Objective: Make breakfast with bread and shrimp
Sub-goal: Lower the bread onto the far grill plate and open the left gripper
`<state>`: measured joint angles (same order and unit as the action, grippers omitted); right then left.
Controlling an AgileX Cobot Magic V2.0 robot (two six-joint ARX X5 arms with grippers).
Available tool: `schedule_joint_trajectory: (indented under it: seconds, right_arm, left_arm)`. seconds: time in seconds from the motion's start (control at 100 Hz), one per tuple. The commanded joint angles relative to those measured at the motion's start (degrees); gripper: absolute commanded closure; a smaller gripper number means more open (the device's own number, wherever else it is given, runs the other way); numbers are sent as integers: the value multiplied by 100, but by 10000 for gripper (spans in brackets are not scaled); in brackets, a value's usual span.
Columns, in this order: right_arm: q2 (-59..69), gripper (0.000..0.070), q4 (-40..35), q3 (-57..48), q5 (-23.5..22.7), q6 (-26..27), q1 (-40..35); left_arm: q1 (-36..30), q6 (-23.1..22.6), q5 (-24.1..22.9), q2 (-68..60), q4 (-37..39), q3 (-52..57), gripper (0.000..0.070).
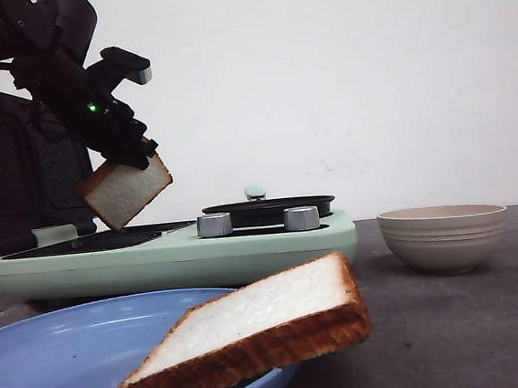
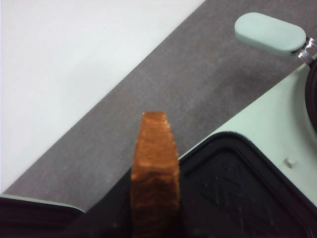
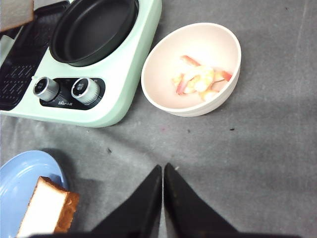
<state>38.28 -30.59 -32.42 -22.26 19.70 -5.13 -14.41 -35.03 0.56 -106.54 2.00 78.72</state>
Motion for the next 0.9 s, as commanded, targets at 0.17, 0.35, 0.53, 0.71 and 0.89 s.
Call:
schedule_joint_trajectory:
  seconds: [0.17, 0.35, 0.53, 0.71, 0.89]
  right_arm:
    - [17, 700, 46, -85, 24, -87, -4]
    - [17, 700, 46, -85, 24, -87, -4]
    - [17, 700, 46, -85, 24, -87, -4]
    - [17, 700, 48, -85, 26, -90, -4]
    - [17, 700, 48, -85, 26, -87, -4]
  left_arm:
    - [0, -33, 380, -142, -376, 131, 651]
    - [-2, -28, 444, -142, -531, 133, 527]
    - [-2, -4, 595, -142, -599, 131, 495]
    - [-13, -2, 758, -142, -721, 131, 462]
    - [-13, 20, 874, -142, -791, 133, 461]
